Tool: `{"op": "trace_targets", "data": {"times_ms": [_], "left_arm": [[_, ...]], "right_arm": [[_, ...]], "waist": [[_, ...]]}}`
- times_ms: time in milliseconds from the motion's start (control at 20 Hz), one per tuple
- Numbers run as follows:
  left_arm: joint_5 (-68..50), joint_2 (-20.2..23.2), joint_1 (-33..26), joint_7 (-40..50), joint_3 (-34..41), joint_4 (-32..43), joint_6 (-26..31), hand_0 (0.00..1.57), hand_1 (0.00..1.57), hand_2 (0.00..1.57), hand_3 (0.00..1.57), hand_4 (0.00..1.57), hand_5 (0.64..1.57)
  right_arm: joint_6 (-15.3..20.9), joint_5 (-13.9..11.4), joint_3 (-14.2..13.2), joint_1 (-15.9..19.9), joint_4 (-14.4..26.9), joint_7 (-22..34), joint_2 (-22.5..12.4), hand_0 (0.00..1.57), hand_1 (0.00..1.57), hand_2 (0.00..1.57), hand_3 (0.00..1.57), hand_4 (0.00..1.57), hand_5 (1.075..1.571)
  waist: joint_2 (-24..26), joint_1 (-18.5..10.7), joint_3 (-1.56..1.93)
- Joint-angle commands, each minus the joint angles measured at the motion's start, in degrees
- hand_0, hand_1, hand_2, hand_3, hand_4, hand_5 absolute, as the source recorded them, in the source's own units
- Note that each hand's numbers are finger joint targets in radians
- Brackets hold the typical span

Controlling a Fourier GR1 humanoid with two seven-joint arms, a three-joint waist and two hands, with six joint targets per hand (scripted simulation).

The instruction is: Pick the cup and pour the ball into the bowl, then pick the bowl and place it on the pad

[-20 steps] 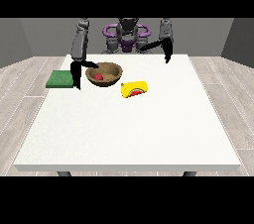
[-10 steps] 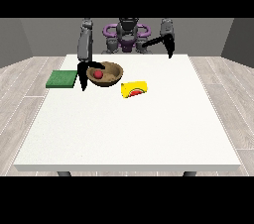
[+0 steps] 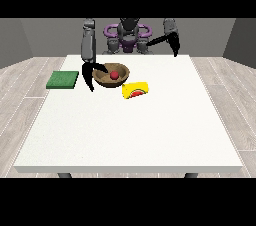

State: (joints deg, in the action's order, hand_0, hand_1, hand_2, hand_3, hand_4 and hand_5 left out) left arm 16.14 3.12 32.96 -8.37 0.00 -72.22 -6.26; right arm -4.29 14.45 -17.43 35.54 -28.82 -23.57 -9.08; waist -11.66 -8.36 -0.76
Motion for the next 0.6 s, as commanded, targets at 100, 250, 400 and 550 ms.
{"op": "trace_targets", "data": {"times_ms": [100, 250, 400, 550], "left_arm": [[-1.20, 1.11, 2.14, -0.79, 1.12, -0.60, 1.22, 0.00, 0.00, 0.00, 0.00, 0.00, 1.568], [-2.31, 1.03, -1.58, -1.09, 0.99, -0.62, 2.66, 0.00, 0.00, 0.00, 0.00, 0.00, 1.569], [-3.37, 2.64, -0.05, -0.24, 4.98, 3.92, 1.40, 0.00, 0.00, 0.00, 0.00, 0.00, 1.570], [-3.91, 3.57, -4.93, -5.47, 5.40, 5.20, 2.37, 0.00, 0.00, 0.00, 0.00, 0.00, 1.570]], "right_arm": [[7.76, -4.26, 2.58, -0.13, 3.42, 5.50, -0.82, 1.57, 1.57, 1.57, 1.57, 1.05, 1.551], [9.16, -5.20, 3.16, -0.82, 3.48, 8.40, -2.68, 1.57, 1.57, 1.57, 1.57, 1.03, 1.551], [11.00, -6.74, 5.72, 1.45, 1.67, 13.61, -1.20, 1.57, 1.57, 1.57, 1.57, 1.02, 1.555], [10.83, -6.49, 5.48, 4.41, 0.50, 19.54, -4.57, 1.57, 1.57, 1.57, 1.57, 1.02, 1.552]], "waist": [[-3.23, -2.19, 0.73], [0.51, -2.91, 0.73], [3.22, 2.06, 0.72], [4.70, 2.12, 0.73]]}}
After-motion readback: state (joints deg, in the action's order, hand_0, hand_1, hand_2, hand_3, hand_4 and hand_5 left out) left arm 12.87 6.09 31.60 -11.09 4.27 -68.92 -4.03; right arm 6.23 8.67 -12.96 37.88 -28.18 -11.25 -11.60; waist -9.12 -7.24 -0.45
